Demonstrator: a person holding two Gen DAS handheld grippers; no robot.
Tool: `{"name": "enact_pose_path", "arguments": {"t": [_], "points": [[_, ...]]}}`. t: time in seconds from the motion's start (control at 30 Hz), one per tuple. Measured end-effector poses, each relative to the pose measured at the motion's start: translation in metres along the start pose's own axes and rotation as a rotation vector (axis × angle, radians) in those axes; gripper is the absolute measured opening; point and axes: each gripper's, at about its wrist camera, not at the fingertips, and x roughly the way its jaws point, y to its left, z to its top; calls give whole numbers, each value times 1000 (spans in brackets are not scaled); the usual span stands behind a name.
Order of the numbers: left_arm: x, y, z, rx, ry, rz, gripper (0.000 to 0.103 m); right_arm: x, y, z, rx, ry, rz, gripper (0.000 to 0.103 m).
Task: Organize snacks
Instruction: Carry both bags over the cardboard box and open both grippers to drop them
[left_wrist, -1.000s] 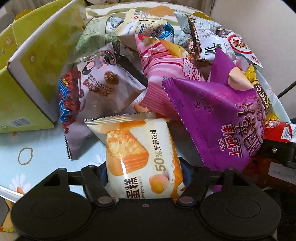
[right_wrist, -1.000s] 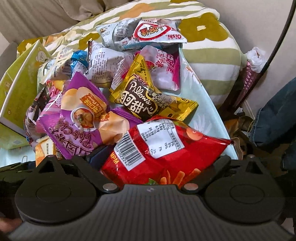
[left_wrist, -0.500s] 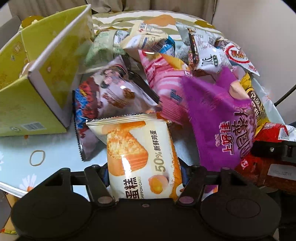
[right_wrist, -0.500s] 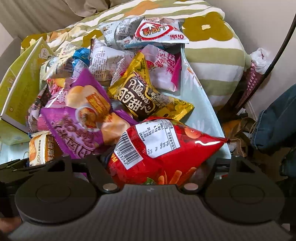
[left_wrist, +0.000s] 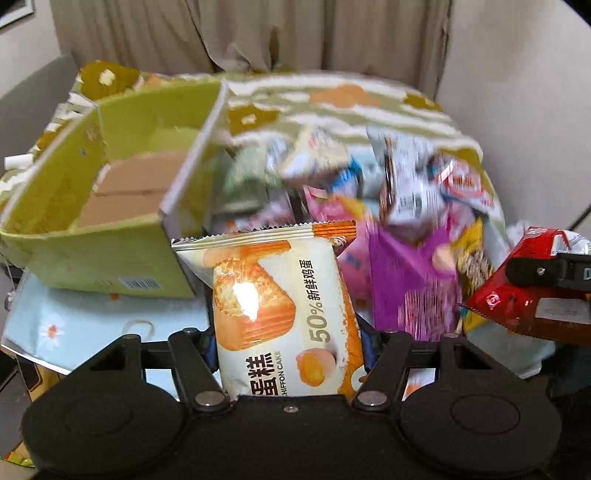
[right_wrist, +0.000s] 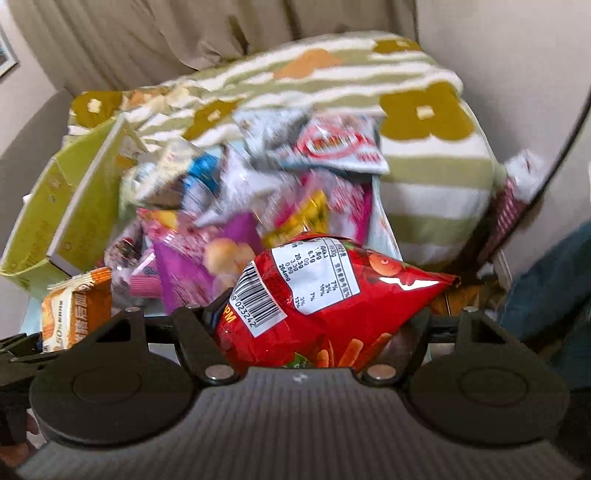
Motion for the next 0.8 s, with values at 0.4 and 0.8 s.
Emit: {"name": "enact_pose_path", "arguments": {"t": [0.4, 0.8], "points": [[-30, 79, 75, -72, -167, 122, 69, -4, 92, 69, -233, -148, 145, 88], [23, 204, 167, -21, -169, 100, 70, 54, 248, 140, -287, -165, 253, 88]]}}
